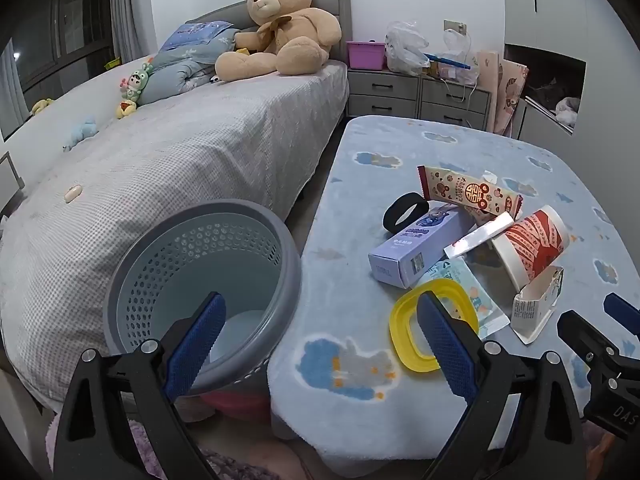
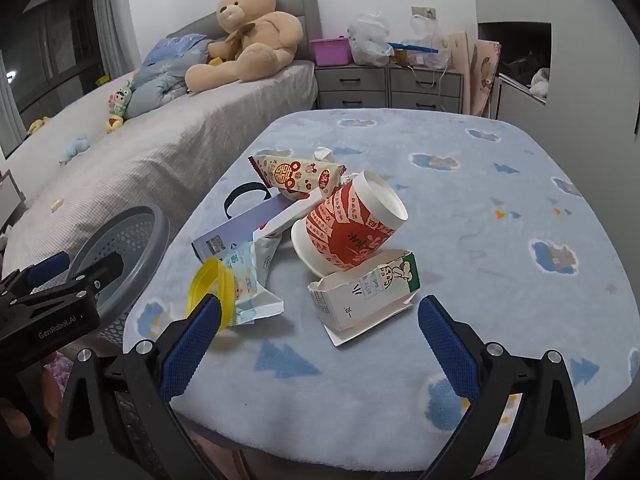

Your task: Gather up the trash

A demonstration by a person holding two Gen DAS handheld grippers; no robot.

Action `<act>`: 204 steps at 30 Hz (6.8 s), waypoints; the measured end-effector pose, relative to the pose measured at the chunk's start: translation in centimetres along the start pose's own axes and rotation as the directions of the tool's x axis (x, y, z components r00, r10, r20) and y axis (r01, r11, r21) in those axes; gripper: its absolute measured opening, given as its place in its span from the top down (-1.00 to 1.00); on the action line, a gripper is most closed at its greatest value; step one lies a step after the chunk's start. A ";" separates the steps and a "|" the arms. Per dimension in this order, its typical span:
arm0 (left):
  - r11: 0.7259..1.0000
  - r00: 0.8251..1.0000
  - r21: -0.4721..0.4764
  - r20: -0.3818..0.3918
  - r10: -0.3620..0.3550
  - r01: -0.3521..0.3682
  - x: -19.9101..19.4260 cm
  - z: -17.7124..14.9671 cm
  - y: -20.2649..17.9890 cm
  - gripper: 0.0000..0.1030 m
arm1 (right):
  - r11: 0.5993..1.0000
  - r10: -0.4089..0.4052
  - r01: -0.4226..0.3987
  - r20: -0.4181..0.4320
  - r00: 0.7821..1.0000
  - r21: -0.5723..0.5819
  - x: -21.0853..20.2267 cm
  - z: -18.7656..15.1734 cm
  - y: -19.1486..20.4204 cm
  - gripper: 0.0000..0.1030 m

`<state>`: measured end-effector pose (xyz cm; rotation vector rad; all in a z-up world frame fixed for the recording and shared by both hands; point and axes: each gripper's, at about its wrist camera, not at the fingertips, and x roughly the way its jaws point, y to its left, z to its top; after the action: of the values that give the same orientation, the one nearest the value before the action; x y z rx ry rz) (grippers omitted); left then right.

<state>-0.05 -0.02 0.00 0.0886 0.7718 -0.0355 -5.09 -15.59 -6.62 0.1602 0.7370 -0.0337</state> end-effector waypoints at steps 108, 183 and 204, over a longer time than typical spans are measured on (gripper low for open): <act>0.998 0.993 0.013 -0.100 -0.063 0.064 2.6 -1.4 -1.5 -0.79 | 1.000 0.014 -0.014 -0.006 1.000 0.026 0.0 -0.7 -1.1 -0.88; 0.996 0.989 0.046 -0.129 -0.073 0.079 7.1 -1.5 -2.3 -0.34 | 0.995 0.065 -0.074 -0.143 0.988 -0.060 4.3 0.3 -5.2 -0.88; 0.996 0.990 0.040 -0.114 -0.080 0.085 7.4 -1.2 -2.0 -0.34 | 0.974 0.063 -0.104 -0.199 0.978 -0.201 9.8 0.9 -3.2 -0.68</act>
<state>4.30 -1.84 -6.19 0.1016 0.8873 -0.1268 2.52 -18.67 -12.95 -0.0083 0.9201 0.1420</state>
